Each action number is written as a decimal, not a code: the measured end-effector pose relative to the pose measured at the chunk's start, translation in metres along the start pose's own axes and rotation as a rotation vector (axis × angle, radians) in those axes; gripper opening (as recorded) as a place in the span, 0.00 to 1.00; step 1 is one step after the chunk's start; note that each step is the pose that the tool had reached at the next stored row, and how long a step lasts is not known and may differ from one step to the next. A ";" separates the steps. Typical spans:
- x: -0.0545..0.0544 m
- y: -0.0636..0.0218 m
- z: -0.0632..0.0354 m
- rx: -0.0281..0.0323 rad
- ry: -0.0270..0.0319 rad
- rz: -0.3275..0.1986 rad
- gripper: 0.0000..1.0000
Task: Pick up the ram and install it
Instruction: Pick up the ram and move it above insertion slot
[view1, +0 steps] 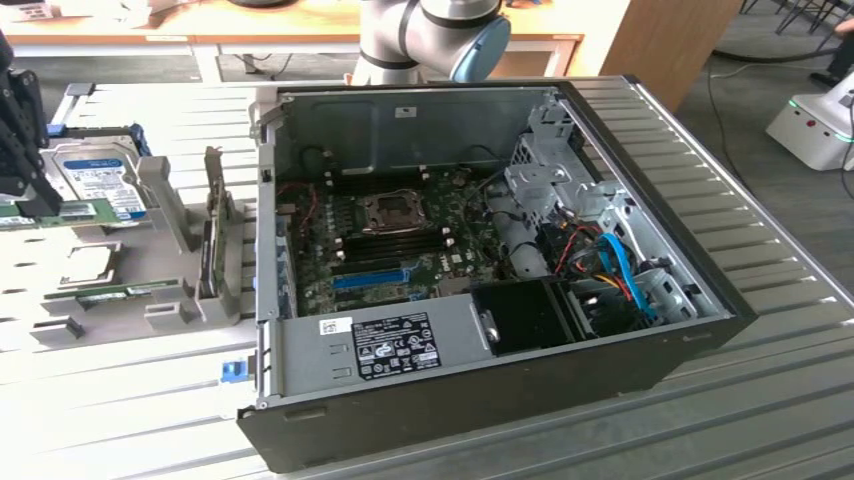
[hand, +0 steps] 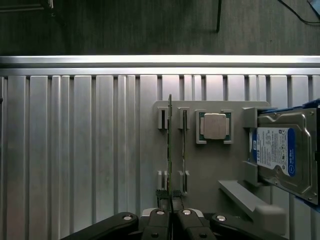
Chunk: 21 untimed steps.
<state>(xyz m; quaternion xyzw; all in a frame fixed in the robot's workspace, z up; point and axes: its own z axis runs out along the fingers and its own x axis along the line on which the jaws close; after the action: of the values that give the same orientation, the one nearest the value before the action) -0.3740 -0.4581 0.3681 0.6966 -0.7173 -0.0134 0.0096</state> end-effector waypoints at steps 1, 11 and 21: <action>0.000 0.0000 -0.0013 0.0000 0.0000 0.000 0.12; 0.000 -0.0001 -0.0132 0.0001 0.0000 0.000 0.12; 0.000 -0.0001 -0.0243 0.0001 0.0000 0.000 0.12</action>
<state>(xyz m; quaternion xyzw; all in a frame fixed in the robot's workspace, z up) -0.3731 -0.4581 0.3924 0.6966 -0.7173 -0.0134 0.0096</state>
